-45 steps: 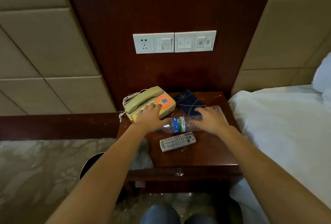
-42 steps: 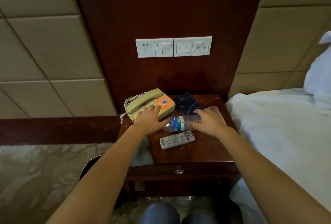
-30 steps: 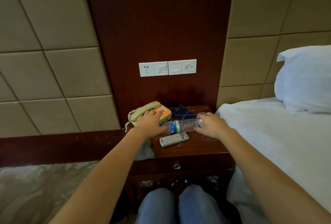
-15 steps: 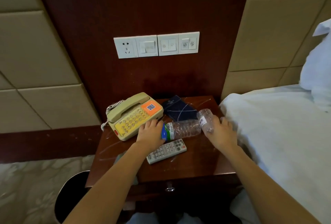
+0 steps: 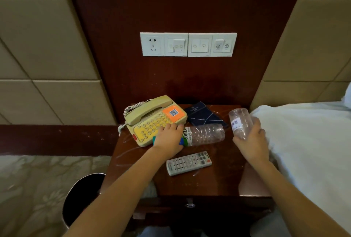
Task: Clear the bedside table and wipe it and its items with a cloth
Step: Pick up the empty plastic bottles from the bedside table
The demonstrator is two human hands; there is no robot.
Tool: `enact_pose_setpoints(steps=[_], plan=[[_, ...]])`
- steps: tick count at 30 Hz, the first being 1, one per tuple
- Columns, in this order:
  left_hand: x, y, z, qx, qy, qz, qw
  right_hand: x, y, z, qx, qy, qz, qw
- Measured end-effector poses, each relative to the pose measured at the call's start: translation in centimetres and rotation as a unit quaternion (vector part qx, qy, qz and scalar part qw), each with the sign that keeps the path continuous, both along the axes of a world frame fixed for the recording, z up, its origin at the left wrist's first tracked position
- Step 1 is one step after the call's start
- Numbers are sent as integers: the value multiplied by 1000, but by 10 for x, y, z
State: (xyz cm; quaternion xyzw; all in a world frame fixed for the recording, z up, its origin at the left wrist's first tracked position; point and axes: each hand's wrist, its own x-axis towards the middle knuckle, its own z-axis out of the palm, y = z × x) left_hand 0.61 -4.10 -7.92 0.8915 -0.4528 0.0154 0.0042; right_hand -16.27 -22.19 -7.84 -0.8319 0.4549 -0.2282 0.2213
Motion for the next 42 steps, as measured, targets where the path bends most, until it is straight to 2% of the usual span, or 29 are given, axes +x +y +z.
enact_pose_setpoints(steps=[3,5,8,11,14,19,23,26,30,36,38,42], plan=[[19,43,19,-36,11,59,998,20,24,22,-32,-38,63,997],[33,84,27,-84,60,137,985,45,55,32,-37,-33,131,990],[43,152,22,-139,144,267,943,89,121,34,-17,-32,237,971],[54,222,-4,-146,226,364,892,130,200,25,7,-30,350,936],[64,277,-36,-129,292,430,844,155,261,10,12,10,424,906],[81,315,-91,-106,366,500,777,184,308,-17,-5,71,472,879],[104,330,-145,-140,393,542,730,204,322,-32,-37,135,488,862],[119,343,-179,-129,376,572,718,219,331,-45,-55,162,485,858],[119,363,-187,-149,370,593,699,235,342,-65,-43,211,488,846],[106,383,-205,-157,380,588,697,252,369,-116,15,355,484,800],[102,385,-209,-155,385,585,697,253,375,-128,28,375,473,797],[103,381,-204,-144,375,568,718,258,383,-141,32,371,465,803]])
